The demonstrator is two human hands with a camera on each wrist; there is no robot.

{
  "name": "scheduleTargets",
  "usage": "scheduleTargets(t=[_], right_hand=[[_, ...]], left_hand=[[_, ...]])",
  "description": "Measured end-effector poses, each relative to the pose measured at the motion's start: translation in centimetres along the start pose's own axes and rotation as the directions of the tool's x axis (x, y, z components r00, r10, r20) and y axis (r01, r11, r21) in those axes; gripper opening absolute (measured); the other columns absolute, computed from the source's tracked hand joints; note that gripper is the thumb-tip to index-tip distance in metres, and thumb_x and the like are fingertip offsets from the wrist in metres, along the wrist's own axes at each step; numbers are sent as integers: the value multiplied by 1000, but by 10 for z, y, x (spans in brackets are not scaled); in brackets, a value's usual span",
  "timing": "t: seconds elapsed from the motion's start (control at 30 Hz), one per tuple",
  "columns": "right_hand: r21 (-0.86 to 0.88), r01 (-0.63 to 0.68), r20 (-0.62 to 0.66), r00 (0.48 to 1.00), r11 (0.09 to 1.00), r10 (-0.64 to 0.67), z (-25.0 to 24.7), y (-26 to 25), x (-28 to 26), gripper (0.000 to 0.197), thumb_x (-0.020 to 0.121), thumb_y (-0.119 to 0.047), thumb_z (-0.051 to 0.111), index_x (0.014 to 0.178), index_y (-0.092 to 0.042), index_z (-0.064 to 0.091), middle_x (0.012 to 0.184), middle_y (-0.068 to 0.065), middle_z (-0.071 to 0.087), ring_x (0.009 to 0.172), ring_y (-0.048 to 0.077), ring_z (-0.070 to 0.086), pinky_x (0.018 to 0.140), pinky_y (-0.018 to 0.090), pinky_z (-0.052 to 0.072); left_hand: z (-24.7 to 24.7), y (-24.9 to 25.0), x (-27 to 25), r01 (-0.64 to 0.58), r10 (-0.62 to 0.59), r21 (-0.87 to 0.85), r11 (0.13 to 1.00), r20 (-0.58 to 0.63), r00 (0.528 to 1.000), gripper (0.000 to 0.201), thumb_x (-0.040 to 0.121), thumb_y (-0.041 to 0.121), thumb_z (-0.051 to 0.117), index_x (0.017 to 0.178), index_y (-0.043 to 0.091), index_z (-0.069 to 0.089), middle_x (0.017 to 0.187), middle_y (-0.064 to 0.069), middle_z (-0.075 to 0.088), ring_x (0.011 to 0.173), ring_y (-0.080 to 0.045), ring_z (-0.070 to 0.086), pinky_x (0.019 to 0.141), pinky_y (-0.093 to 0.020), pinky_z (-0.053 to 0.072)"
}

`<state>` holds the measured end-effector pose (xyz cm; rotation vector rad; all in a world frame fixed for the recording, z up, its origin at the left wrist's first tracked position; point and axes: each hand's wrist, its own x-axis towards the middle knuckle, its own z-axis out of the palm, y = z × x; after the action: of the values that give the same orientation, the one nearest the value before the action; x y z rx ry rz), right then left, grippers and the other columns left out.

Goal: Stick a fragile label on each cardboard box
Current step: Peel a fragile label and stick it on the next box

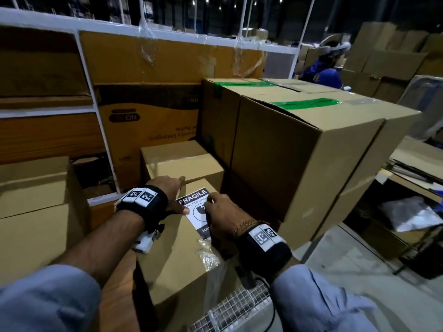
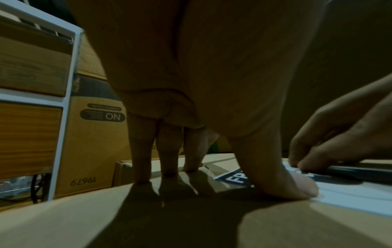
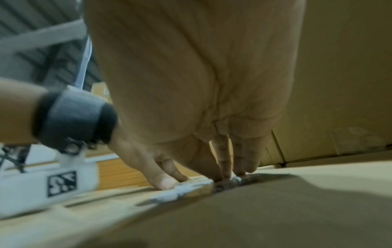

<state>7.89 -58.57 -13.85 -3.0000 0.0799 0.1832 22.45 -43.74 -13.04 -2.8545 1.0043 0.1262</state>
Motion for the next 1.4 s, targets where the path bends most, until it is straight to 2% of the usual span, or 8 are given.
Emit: scheduleTargets(t=[0.23,0.5,0.77,0.87,1.03,1.13,1.27,1.4], right_hand=[[-95,11,111,994,995,-1,-8,7,16,56,97,-25,65,149,-12,48,160,7,31,143,33,33,114,56,42],[-93,28,116,993,995,-17,-1,7,-3,73,100,-26,61,162,-14,26,171,5,18,153,26,25,122,49,33],[-103,-1,144,989,995,16,-14,4,-30,68,100,-22,58,161,-13,29,171,6,20,150,29,34,120,48,37],[-118,-67,121,989,991,81,-12,0,-42,60,97,-25,62,152,-13,43,159,7,42,134,31,52,109,48,49],[-184,-185,42,980,966,195,-25,-14,-64,27,95,-29,64,119,-16,68,104,4,67,94,25,66,79,37,56],[-113,-177,43,982,978,183,-40,-18,-63,30,93,-24,68,121,-15,71,113,8,69,101,29,69,84,38,58],[-167,56,124,992,984,-35,-21,-30,-56,46,92,-22,67,137,-15,61,137,10,59,122,31,60,98,47,55],[-224,69,48,997,972,-60,1,-26,-56,45,95,-24,60,139,-14,57,141,9,58,122,30,59,95,49,57]], left_hand=[[-1,2,1,5,-5,9,1000,-8,1000,107,74,74,74,156,20,30,120,-8,70,110,-29,64,84,-35,52],[-2,5,1,54,-54,10,998,7,998,105,74,75,74,154,21,33,128,-9,66,114,-29,64,84,-35,53],[-2,5,3,76,-76,17,997,15,997,108,71,76,75,154,21,32,126,-8,67,111,-29,65,73,-33,48],[-3,4,3,69,-70,24,997,26,997,105,70,76,76,149,20,37,121,-7,68,106,-28,65,73,-33,50],[-2,2,3,40,-41,33,999,31,999,90,69,76,77,131,19,47,109,-7,69,93,-28,64,68,-34,47],[-2,1,3,42,-43,26,999,31,999,91,69,76,77,133,19,47,110,-8,69,93,-29,64,69,-33,46],[-1,1,6,46,-46,20,999,33,998,97,69,77,76,139,18,45,117,-9,68,102,-30,66,71,-34,46],[-1,3,6,47,-48,39,998,33,998,96,67,78,77,137,19,47,117,-8,68,104,-29,65,70,-34,45]])
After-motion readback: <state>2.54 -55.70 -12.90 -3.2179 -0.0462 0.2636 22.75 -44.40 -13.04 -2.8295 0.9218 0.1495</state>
